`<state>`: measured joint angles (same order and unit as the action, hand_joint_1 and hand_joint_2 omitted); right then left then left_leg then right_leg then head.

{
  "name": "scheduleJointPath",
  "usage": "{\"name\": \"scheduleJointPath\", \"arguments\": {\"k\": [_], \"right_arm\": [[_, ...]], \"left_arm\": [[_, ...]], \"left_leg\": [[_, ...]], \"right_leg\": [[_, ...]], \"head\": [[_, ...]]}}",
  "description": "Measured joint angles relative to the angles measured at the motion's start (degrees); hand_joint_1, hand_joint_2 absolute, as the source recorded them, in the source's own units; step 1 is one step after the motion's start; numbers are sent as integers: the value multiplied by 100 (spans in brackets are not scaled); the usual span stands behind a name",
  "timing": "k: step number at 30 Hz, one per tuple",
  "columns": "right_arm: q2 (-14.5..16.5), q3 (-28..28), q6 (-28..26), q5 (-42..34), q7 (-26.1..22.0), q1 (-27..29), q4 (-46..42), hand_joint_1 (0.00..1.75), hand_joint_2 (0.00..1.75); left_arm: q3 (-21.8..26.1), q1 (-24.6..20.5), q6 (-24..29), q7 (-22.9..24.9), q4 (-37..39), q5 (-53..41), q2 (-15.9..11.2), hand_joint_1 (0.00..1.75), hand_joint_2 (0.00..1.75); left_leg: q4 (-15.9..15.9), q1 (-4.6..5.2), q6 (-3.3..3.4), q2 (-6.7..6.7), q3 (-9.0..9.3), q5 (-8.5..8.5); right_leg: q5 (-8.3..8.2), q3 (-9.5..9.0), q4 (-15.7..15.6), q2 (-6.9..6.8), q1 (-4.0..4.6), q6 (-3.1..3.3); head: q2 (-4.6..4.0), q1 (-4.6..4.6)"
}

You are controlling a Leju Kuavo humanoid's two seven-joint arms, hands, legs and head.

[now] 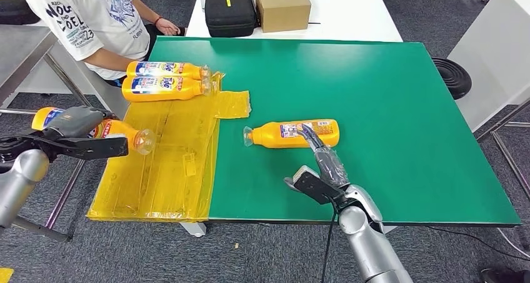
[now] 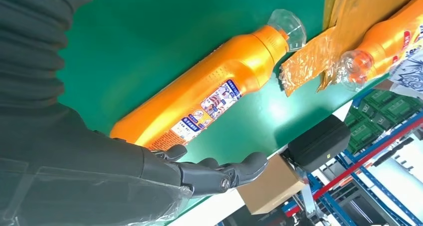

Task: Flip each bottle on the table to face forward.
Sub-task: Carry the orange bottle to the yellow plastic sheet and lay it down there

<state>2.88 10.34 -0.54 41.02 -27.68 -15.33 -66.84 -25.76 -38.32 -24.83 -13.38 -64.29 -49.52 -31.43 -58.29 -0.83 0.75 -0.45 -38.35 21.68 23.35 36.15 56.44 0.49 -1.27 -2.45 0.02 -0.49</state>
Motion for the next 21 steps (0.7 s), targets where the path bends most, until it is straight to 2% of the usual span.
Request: {"name": "scheduleJointPath", "arguments": {"k": [8, 11, 17, 21], "right_arm": [[-36, -64, -57, -2, -2, 4, 43, 0, 175], [-34, -94, -57, -4, -5, 11, 44, 0, 175], [-34, -129, -56, -4, -8, 37, 44, 0, 175], [-28, -138, -67, -7, -12, 62, 47, 0, 175]], "left_arm": [[-845, -533, -891, -142, 454, 993, -162, 175, 175], [-1177, -724, -928, -86, 622, 1360, -162, 175, 175], [-1504, -885, -922, -40, 843, 1831, -136, 175, 175], [-1700, -912, -714, 1, 1082, 2489, 44, 175, 175]], "left_leg": [[0, 0, 0, -3, -1, 0], [0, 0, 0, -1, 0, 0], [-1, 0, 0, 1, 0, 0], [-1, 1, 0, -1, -1, 0]], "right_leg": [[0, 1, 0, -3, 0, 0], [-1, 0, 0, -1, 0, 0], [-2, 4, -1, 0, 0, 1], [-1, 4, -1, -1, -1, 1]], "head": [[0, 1], [0, 0], [0, 0], [0, 1]]}}
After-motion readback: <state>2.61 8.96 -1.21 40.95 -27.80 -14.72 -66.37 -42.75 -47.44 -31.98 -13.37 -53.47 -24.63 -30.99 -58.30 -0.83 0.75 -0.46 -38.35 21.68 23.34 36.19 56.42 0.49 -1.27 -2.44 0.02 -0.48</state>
